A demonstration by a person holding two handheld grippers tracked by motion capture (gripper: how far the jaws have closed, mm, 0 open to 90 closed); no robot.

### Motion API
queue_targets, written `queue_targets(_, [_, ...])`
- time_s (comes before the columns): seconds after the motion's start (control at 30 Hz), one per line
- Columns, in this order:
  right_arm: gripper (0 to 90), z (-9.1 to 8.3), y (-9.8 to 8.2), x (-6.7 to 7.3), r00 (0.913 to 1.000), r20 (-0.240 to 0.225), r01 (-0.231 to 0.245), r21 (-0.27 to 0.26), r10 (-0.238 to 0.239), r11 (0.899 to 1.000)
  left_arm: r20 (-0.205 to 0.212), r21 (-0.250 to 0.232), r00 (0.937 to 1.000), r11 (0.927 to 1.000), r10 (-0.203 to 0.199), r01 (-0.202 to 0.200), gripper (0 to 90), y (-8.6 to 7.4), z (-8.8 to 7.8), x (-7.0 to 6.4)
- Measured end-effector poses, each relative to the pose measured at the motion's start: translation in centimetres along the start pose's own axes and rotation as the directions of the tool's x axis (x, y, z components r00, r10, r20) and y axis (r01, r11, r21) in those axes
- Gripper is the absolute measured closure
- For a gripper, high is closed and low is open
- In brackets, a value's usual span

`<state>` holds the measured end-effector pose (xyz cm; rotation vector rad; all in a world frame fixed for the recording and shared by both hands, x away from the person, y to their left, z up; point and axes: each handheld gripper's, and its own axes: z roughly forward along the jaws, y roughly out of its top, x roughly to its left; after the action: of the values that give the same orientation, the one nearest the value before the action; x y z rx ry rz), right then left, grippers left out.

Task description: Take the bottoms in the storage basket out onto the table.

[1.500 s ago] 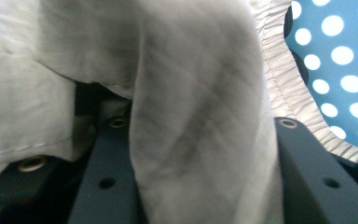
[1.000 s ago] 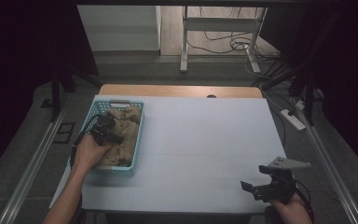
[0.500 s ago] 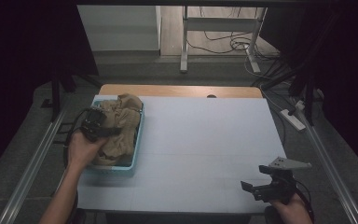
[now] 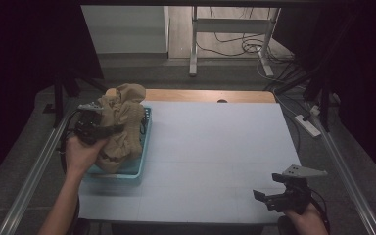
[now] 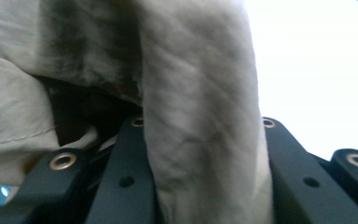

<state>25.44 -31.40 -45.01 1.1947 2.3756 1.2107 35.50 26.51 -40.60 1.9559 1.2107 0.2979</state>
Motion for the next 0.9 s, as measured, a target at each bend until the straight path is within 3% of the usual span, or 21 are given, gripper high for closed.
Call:
queue_targets(0.27, [1.0,0.0,0.0,0.0,1.0000,0.001,-0.002,0.003,0.002,1.000,0.045,-0.068,0.9990,0.9977,0.004,-0.001,72.9,0.9,-1.3,-0.7])
queue_targets(0.9, [1.1,0.0,0.0,-0.1,0.9999,0.009,-0.007,0.000,0.007,1.000,0.042,-0.112,0.9970,0.9919,0.065,-0.060,72.9,3.9,-2.4,-2.4])
